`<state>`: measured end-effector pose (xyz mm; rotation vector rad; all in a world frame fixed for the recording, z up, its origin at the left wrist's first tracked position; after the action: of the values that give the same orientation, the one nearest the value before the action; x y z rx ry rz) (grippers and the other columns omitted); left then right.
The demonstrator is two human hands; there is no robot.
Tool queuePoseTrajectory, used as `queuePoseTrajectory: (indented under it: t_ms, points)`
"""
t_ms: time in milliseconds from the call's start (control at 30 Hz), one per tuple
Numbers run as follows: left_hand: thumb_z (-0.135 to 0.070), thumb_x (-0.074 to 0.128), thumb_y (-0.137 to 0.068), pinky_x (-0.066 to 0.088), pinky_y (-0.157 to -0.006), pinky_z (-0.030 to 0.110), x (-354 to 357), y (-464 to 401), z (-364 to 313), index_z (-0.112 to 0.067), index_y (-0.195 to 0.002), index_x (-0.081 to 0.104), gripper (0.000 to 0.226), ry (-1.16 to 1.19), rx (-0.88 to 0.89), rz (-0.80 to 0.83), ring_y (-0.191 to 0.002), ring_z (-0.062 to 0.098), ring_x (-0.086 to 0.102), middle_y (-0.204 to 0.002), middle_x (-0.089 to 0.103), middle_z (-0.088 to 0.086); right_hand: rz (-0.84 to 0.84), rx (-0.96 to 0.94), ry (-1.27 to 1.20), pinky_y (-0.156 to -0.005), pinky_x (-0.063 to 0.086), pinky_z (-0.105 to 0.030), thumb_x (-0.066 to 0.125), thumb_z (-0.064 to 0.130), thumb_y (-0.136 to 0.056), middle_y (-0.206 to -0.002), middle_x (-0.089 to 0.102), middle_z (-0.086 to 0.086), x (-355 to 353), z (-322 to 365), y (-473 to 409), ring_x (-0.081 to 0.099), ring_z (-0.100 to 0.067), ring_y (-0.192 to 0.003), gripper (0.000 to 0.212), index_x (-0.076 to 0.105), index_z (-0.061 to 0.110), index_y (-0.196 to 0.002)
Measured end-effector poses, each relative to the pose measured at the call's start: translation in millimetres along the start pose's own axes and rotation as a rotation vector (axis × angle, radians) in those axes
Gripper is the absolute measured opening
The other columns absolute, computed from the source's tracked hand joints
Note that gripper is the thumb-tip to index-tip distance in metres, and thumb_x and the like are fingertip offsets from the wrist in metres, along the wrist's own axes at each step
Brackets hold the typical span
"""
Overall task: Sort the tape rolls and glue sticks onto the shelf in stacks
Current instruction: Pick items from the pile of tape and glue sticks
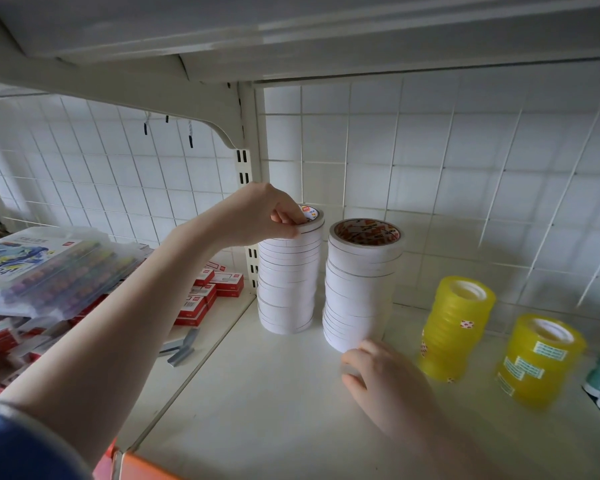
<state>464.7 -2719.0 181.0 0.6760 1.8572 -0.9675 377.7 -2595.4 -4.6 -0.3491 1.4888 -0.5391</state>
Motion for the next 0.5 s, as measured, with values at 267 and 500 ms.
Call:
queuePoseTrajectory:
  t_ms: [267, 500]
  points:
    - [-0.015, 0.071, -0.08, 0.045, -0.083, 0.02, -1.9, 3.7, 2.5, -0.023, -0.107, 0.069, 0.028, -0.012, -0.036, 0.056, -0.087, 0.01, 0.06, -0.093, 0.066, -0.005, 0.017, -0.003, -0.05, -0.04, 0.037, -0.019, 0.081, 0.021, -0.049, -0.057, 0.047, 0.007, 1.0, -0.2, 1.0, 0.052, -0.014, -0.052, 0.028, 0.054, 0.022, -0.055]
    - [-0.014, 0.074, -0.078, 0.05, -0.081, 0.024, -1.7, 0.9, 6.0, -0.026, -0.103, 0.07, 0.028, 0.003, -0.055, 0.073, -0.08, -0.004, 0.058, -0.086, 0.066, -0.014, 0.049, 0.003, -0.042, -0.04, 0.035, -0.018, 0.081, 0.024, -0.049, -0.058, 0.047, 0.008, 0.3, -0.7, 2.2, 0.052, -0.011, -0.053, 0.028, 0.053, 0.024, -0.056]
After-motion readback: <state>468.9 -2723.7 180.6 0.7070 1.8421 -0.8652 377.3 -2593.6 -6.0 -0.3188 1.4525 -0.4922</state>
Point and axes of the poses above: each hand's wrist, its own y-axis away from the middle knuckle, its own x-axis out of the palm, z = x × y, the point moved 10 cm from there along -y, towards the middle knuckle
